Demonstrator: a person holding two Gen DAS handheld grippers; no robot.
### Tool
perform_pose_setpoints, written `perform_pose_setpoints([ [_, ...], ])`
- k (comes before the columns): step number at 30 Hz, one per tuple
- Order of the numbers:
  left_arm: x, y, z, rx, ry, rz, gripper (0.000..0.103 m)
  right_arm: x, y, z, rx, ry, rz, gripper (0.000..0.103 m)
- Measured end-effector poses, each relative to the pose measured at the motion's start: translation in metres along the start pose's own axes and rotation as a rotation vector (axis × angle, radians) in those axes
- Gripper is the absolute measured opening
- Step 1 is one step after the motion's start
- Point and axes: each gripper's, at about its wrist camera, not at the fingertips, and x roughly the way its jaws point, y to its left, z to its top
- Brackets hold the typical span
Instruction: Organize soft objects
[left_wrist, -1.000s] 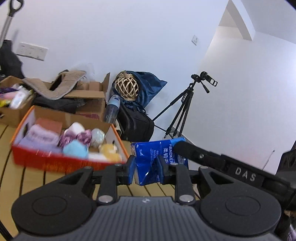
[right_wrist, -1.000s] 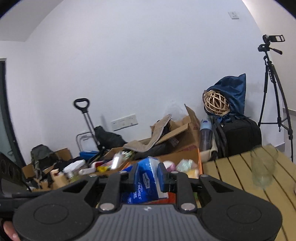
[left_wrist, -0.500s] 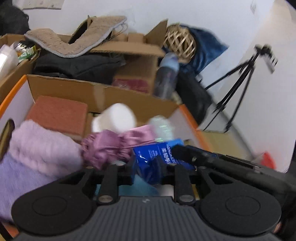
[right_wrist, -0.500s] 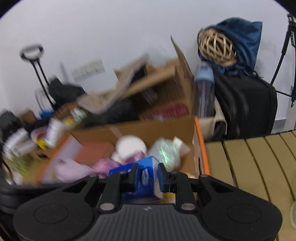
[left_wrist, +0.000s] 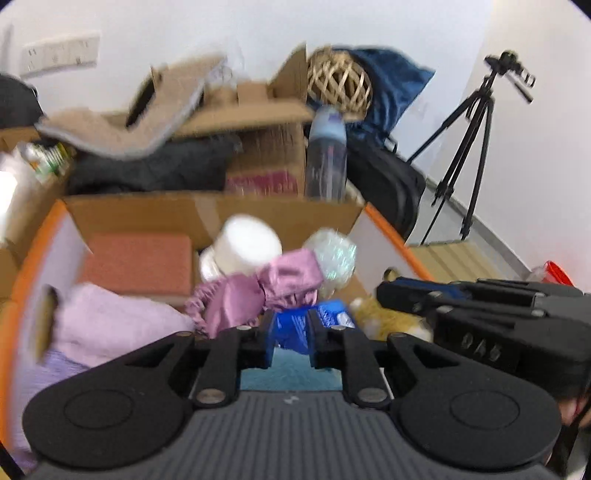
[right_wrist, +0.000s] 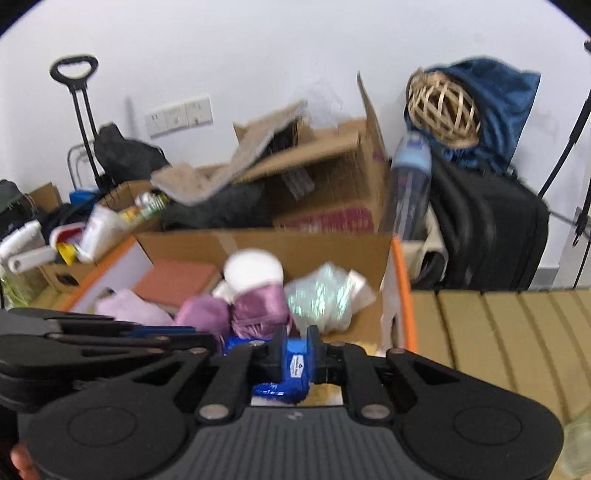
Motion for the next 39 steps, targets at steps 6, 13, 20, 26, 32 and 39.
perform_pose_setpoints([
  [6, -0.096, 0.002, 0.004, 0.068, -0.1, 0.108, 0.029, -0.075, -0.001, 0.022, -0.06, -0.036, -0.018, 0.019],
  [13, -0.169, 0.005, -0.011, 0.056, -0.273, 0.313, 0.096, -0.137, 0.007, 0.012, -0.05, -0.11, -0.068, 0.089],
  [20, -0.22, -0.02, -0.051, 0.082, -0.448, 0.335, 0.103, -0.184, 0.032, -0.031, -0.089, -0.397, -0.109, 0.102],
  [26, -0.274, -0.047, -0.083, 0.09, -0.515, 0.327, 0.103, -0.238, 0.046, -0.055, -0.059, -0.464, -0.122, 0.102],
  [32, -0.364, -0.08, -0.137, 0.105, -0.577, 0.288, 0.103, -0.334, 0.066, -0.102, -0.072, -0.496, -0.142, 0.103],
  [39, -0.475, -0.119, -0.25, 0.09, -0.585, 0.282, 0.103, -0.466, 0.093, -0.199, -0.08, -0.51, -0.104, 0.103],
])
